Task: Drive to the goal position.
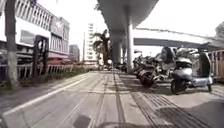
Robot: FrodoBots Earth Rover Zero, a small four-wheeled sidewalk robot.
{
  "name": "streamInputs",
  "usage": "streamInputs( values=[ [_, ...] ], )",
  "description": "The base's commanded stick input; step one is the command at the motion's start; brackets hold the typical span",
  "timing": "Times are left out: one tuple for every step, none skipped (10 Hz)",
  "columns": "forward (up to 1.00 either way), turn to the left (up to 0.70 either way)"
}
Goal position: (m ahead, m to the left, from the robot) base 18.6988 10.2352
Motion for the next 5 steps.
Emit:
streamInputs(
  values=[
    [0.7,0.0],
    [0.7,0.0],
    [0.7,0.0],
    [0.7,0.0],
    [0.7,0.0]
  ],
)
